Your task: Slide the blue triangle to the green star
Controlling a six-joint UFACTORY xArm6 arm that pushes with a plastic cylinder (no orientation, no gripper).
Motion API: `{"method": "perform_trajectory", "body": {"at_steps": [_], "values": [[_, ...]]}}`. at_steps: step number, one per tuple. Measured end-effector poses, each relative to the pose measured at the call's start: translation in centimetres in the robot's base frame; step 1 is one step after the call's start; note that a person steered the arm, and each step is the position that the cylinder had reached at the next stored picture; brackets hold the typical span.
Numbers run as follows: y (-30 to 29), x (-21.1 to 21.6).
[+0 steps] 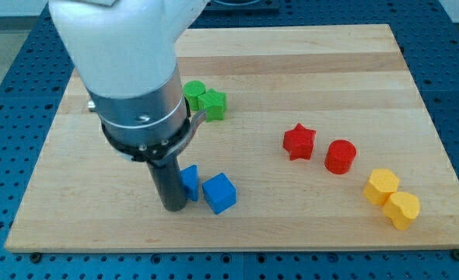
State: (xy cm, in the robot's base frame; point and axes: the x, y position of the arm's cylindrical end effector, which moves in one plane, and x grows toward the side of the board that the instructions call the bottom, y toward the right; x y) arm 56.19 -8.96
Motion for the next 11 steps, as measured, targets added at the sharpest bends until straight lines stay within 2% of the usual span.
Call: {"method": "perform_trajectory", "body": {"at_steps": [3, 4, 7, 8, 10, 11], "values": [[-2.5, -2.3], [-3.1, -0.8], [0.4, 0.3], [1.0, -0.7], [3.2, -5.9], [3.8, -6.4]]}}
